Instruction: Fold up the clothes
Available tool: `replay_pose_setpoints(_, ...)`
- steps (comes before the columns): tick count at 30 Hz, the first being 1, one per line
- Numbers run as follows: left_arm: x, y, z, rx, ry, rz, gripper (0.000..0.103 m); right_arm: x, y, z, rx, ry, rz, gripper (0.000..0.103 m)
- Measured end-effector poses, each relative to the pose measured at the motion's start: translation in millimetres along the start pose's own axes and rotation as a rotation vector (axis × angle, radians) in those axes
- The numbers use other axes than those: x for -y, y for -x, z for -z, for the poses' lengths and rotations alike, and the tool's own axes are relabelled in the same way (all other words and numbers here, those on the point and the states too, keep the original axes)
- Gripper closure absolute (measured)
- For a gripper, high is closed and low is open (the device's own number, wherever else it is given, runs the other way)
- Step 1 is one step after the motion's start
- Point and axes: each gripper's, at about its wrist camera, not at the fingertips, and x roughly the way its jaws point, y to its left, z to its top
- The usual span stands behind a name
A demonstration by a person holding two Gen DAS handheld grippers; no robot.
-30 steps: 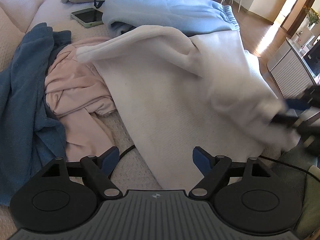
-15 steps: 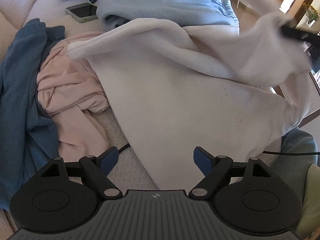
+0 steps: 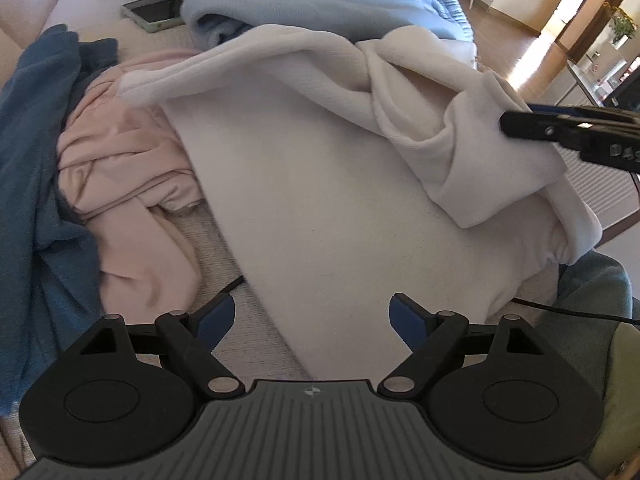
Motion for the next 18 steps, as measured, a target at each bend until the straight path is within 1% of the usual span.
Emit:
replay_pose_setpoints(4,5.0,-3.9,0.0,-0.009,-0.017,0.012,0.019,-2.8,18.8,0.7,0.038,0.0,-0.025,0.06)
replay_pose_setpoints(6,7.4,-4.6,0.1,-0.012,-0.023,0.015,0.019,-8.7,25.9,4.1,0.041,0.017,-0.041,0.06)
replay_pose_setpoints(8,9.2,-3.9,0.4,-0.012,-0.029,0.017,0.019,-14.9,28.8,7.6,0.034,0.041,-0.048,0.059)
replay_pose_setpoints(11,11.0,-2.9,0.9,-0.01,-0.032,0.017,0.018,-21.9,31.6,13.4,0.026,0.065,-0.055,0.056)
replay_pose_setpoints(13,11.7,-2.9,1.1,-0.011,-0.03,0.015,0.017,-23.9,31.8,17.8,0.023,0.067,-0.056,0.052)
replay_pose_setpoints(18,14.9,-7.6,1.7,-0.028,-0.029,0.012,0.017,-23.6,33.0,28.8,0.007,0.055,-0.068,0.051)
